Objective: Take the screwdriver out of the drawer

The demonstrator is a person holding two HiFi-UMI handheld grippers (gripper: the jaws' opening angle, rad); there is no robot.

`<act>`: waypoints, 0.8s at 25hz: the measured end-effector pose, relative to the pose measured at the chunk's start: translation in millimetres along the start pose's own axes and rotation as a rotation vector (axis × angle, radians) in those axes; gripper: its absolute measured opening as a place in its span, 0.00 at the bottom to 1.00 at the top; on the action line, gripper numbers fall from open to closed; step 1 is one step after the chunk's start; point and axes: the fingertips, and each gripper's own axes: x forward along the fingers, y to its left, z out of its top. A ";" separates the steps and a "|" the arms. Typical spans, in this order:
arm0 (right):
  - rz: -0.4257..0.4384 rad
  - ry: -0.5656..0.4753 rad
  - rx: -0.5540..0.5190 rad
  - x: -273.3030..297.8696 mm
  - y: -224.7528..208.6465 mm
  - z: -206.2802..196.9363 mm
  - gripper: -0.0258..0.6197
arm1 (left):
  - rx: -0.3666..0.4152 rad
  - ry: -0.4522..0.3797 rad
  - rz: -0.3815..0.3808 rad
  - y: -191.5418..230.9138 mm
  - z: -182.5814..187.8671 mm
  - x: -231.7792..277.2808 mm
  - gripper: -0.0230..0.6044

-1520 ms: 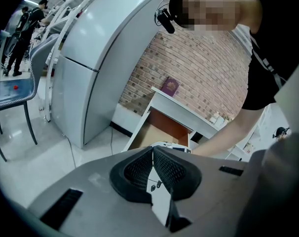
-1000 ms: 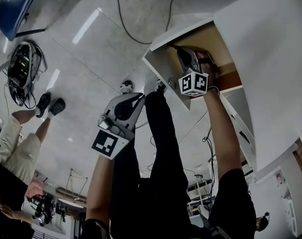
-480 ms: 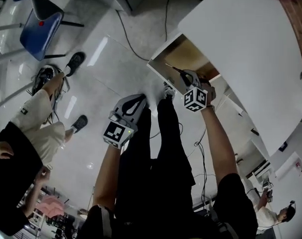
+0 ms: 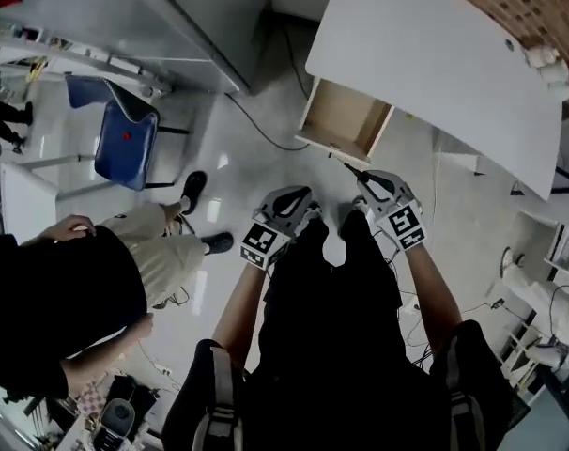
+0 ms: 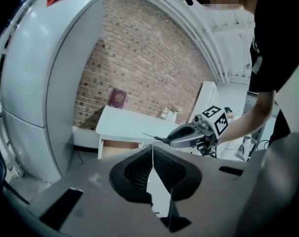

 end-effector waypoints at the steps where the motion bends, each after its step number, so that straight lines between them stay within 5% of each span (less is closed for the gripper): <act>1: -0.007 -0.024 0.011 -20.1 14.0 10.5 0.23 | 0.011 0.000 -0.019 -12.1 6.0 -6.0 0.07; 7: -0.081 -0.166 0.051 -98.8 72.0 44.7 0.23 | 0.084 -0.058 -0.069 -56.0 34.0 -32.9 0.07; 20: -0.116 -0.311 0.018 -193.0 168.4 12.9 0.23 | 0.170 -0.120 -0.014 -177.0 10.0 -112.9 0.07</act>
